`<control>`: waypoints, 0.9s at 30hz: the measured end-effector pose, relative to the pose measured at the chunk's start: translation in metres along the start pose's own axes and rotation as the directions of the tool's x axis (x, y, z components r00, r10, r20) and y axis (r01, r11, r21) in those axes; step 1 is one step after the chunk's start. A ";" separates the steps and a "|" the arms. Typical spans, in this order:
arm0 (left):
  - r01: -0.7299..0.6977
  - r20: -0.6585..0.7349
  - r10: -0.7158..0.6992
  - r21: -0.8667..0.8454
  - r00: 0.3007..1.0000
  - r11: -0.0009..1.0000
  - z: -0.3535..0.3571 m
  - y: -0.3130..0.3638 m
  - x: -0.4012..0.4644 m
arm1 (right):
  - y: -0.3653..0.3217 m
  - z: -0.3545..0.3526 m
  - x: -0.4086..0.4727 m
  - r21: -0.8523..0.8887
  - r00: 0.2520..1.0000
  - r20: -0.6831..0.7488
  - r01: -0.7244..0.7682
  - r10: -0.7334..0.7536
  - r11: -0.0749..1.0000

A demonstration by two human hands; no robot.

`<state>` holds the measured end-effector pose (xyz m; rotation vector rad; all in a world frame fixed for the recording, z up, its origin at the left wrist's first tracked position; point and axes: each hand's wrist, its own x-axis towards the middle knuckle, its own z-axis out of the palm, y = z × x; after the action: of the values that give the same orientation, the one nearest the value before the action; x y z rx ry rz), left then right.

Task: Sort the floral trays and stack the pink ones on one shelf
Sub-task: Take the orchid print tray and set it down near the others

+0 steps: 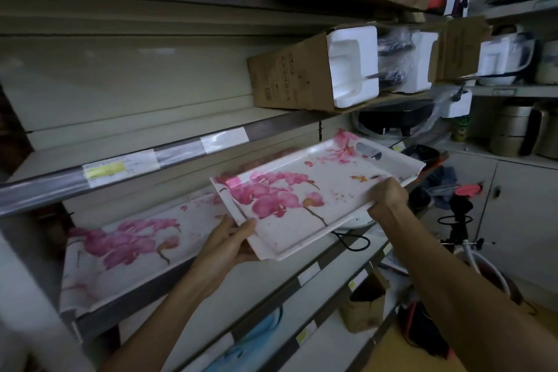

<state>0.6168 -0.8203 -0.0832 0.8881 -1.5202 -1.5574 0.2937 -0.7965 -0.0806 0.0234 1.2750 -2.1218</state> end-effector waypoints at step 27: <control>0.162 -0.368 0.013 0.439 0.930 0.884 -0.079 -0.028 -0.204 | 0.096 -0.021 -0.125 -0.468 0.725 0.612 0.012 0.315 0.883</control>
<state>0.7794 -0.6761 -0.1211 1.4356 -1.6164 -1.0050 0.4372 -0.7452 -0.1255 -0.7545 1.1958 -1.4149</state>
